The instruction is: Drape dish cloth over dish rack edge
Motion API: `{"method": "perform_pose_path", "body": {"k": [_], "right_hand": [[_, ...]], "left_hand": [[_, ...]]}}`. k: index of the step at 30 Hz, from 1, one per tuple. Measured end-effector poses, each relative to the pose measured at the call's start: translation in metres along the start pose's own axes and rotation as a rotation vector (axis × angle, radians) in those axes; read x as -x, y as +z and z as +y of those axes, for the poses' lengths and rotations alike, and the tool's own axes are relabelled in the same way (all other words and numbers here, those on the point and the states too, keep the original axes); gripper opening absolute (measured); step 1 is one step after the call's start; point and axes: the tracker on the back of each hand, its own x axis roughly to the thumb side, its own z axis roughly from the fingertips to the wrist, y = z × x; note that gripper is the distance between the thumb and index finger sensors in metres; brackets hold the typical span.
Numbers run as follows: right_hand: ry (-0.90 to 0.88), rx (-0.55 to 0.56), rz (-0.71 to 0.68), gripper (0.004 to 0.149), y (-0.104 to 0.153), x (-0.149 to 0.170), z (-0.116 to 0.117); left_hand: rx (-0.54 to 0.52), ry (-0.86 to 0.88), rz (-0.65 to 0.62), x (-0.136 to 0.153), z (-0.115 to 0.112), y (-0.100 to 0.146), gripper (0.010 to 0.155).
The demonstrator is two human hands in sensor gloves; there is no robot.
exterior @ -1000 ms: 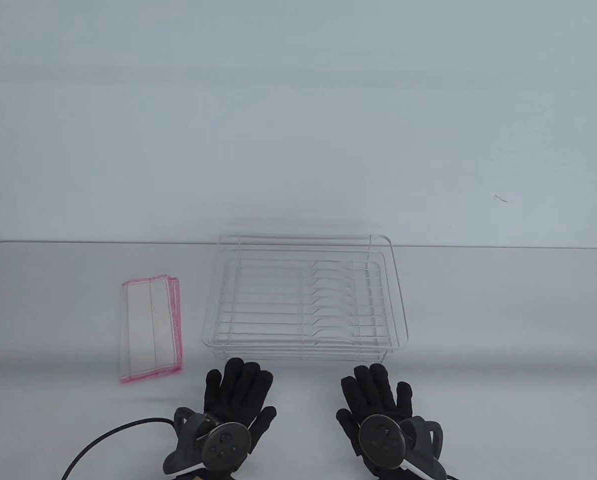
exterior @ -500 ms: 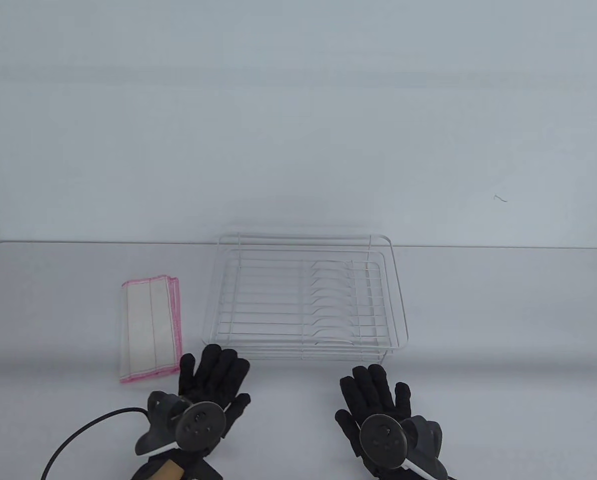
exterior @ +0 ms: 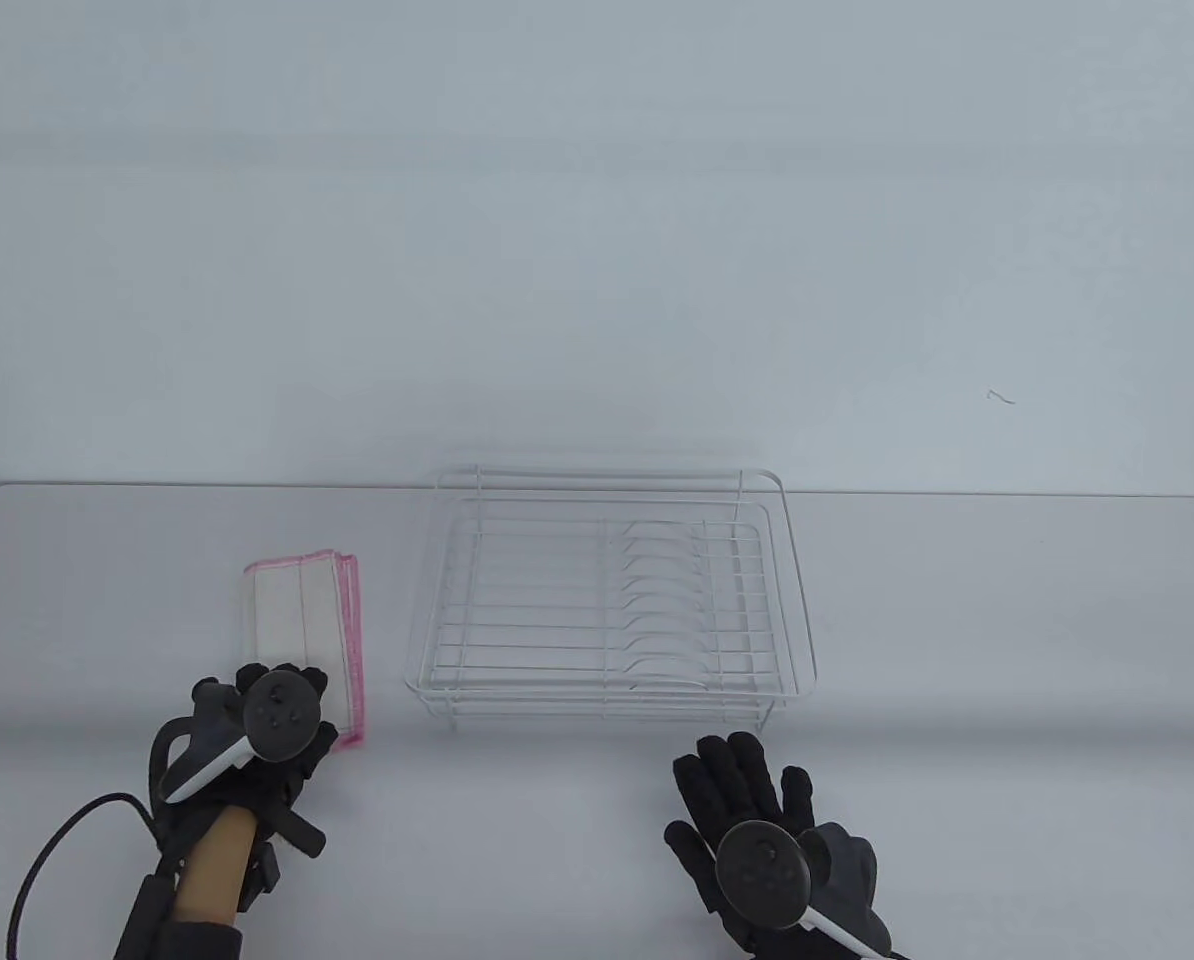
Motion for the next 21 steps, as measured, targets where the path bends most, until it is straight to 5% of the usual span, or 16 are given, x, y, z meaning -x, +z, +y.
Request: {"method": "perform_pose_path", "body": {"k": [9,21], "right_hand": [[-0.024,-0.032,0.030,0.059,-0.004,0.008,0.005],[-0.044,-0.055,0.049,0.059,-0.005,0.011,0.006]], "left_hand": [[0.098,-0.061,0.040,0.004,-0.040,-0.037,0.063],[-0.055,-0.060,0.069,0.008,-0.040,-0.039,0.049]]}}
